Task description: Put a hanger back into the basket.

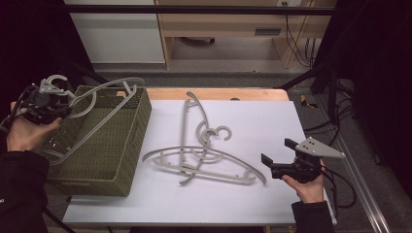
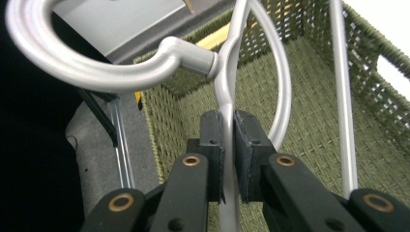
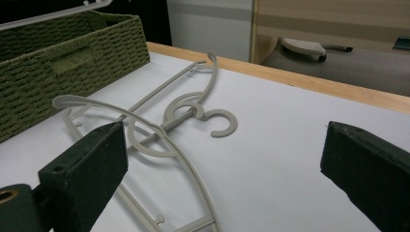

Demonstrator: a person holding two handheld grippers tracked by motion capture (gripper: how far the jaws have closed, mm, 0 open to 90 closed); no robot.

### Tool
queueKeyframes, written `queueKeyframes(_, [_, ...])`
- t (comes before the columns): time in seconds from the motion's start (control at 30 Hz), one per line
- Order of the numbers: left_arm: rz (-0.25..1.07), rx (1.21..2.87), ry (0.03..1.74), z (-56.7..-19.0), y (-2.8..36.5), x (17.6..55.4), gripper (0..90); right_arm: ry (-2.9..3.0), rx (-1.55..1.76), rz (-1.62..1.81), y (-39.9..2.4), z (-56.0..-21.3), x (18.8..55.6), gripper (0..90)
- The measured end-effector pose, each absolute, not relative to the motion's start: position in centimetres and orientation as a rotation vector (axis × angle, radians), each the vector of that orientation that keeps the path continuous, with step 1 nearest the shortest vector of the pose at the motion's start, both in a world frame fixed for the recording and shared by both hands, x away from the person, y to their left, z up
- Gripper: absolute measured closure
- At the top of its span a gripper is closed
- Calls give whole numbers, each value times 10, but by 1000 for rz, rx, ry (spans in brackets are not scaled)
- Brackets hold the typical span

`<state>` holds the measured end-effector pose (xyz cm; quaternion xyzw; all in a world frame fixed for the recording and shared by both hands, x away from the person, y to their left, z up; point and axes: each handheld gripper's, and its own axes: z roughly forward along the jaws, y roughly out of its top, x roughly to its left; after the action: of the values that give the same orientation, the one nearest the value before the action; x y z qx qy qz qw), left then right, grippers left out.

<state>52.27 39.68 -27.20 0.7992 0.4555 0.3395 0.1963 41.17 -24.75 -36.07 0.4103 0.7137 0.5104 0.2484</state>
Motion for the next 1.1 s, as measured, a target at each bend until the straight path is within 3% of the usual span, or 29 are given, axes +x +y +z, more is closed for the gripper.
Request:
queueKeyframes(0.67, [951, 2244, 1248, -335, 403, 538, 828, 1948, 1125, 1382, -246, -362, 413, 33])
queueKeyframes(1.1, [949, 2253, 1283, -343, 410, 544, 825, 1949, 1123, 1384, -246, -363, 413, 33])
